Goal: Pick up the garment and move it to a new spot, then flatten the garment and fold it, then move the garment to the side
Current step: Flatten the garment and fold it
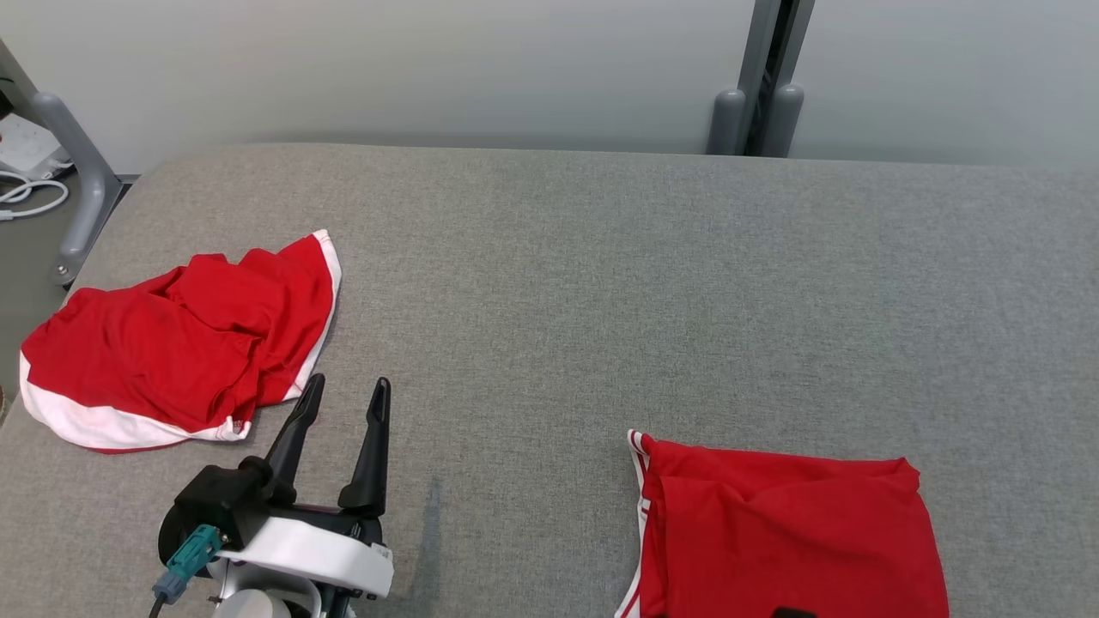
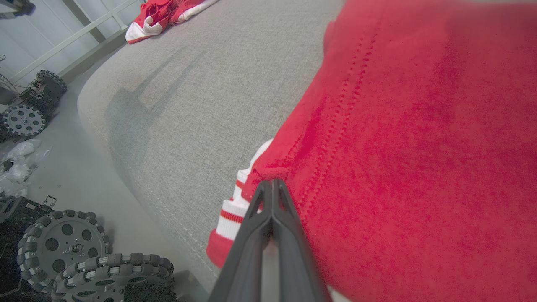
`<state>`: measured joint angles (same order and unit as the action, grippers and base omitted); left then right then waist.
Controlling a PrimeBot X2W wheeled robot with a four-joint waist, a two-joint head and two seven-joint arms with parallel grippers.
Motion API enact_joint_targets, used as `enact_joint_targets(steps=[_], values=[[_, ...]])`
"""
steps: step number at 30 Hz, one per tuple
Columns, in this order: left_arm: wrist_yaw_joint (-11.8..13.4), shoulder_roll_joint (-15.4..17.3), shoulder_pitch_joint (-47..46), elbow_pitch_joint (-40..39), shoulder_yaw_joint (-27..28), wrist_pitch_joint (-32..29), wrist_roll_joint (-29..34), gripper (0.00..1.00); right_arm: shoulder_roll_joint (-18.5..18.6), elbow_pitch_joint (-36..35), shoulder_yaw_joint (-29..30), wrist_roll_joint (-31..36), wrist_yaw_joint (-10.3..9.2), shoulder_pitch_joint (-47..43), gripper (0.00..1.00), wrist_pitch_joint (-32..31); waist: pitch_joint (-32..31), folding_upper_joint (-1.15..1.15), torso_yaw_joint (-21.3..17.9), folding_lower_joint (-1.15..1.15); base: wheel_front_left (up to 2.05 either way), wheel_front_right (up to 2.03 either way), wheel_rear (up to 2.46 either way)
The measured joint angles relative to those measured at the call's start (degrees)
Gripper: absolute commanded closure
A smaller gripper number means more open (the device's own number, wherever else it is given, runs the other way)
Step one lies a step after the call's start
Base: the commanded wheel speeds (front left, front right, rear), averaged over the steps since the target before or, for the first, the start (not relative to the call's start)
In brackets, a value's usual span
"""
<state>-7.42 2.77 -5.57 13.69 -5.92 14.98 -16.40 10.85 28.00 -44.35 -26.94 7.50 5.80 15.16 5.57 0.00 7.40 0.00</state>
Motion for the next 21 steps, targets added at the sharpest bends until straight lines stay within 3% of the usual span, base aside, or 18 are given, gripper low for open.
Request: enact_joint_targets(steps=[5,9,14,21], values=[[0.0,0.0,0.19,0.1,0.12,0.0,0.0,0.0,1.15,-0.63,-4.28,-3.25,0.0,1.6,1.0,0.0,-0.51,0.0,-0.13,0.0,0.0,0.0,0.0],[0.0,0.02,0.77,0.04,0.47,0.0,0.0,0.0,2.19,-5.25,-3.01,-3.85,0.0,1.99,1.0,-0.01,-1.21,0.0,-1.03,0.0,0.0,0.0,0.0],[0.0,0.01,0.8,-0.41,0.69,0.0,-0.36,0.0,2.61,-12.14,7.31,-4.04,-0.01,3.34,1.0,-0.01,-1.89,0.0,-2.62,0.0,0.0,0.0,0.0],[0.14,-0.01,0.83,-1.0,0.75,0.0,-0.9,0.0,4.37,-17.18,19.91,5.61,-0.01,5.78,1.0,0.0,-2.85,0.0,-5.03,0.0,0.0,0.0,0.0]])
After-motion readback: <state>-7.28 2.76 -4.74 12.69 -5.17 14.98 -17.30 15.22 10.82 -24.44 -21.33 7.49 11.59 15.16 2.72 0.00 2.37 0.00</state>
